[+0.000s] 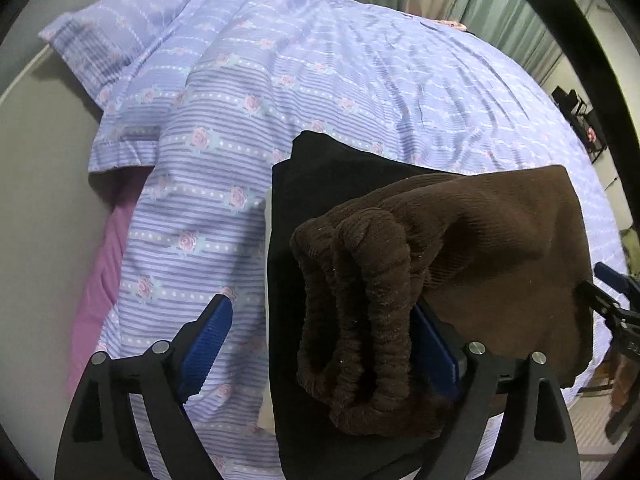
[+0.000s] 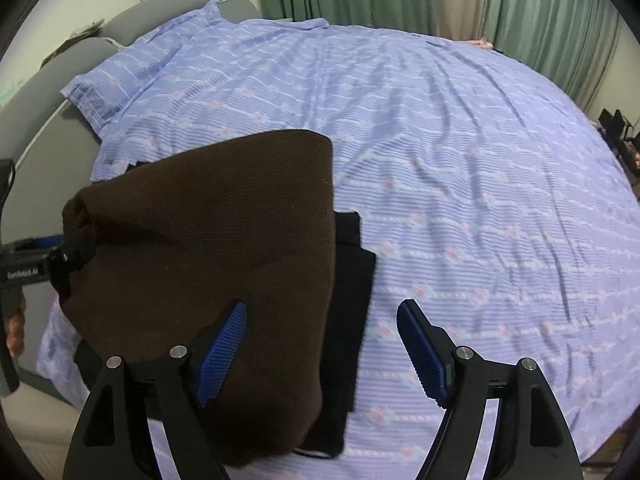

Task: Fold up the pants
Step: 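Lower the brown bundle onto the black clothes stack and open both tools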

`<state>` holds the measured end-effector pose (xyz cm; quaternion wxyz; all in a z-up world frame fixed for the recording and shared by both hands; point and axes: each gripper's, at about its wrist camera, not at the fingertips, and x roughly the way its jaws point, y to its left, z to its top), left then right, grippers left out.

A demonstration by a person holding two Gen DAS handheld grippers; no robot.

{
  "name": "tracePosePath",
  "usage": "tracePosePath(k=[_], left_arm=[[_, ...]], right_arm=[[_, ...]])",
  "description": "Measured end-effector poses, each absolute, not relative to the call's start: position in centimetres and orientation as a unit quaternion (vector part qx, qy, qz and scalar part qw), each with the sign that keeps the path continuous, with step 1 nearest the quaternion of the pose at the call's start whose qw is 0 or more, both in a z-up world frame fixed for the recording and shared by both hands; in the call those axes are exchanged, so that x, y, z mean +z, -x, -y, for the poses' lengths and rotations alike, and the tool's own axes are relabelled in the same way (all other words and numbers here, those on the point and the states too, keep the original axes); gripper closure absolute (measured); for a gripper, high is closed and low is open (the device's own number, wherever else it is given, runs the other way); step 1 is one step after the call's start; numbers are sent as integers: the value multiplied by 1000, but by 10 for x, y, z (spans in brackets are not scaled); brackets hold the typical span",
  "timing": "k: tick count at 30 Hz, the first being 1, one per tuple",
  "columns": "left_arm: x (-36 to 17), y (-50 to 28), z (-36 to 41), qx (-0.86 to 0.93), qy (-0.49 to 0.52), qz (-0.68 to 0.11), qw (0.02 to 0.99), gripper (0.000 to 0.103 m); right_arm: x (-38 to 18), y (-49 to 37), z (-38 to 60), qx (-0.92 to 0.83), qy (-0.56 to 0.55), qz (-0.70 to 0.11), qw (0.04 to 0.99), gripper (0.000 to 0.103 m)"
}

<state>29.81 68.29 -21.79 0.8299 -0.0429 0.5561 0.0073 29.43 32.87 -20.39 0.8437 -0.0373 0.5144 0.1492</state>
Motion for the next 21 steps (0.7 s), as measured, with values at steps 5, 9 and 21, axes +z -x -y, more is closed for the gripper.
tracePosePath(k=[5, 9, 21], left_arm=[[-195, -287, -677, 22, 27, -534, 845, 13], [-165, -270, -676, 32, 27, -510, 859, 9], [-62, -185, -622, 78, -21, -397, 914, 2]], right_arm=[[-181, -274, -324, 136, 71, -488, 859, 27], [-158, -258, -319, 135, 81, -476, 865, 27], [-71, -192, -270, 155, 56, -384, 909, 15]])
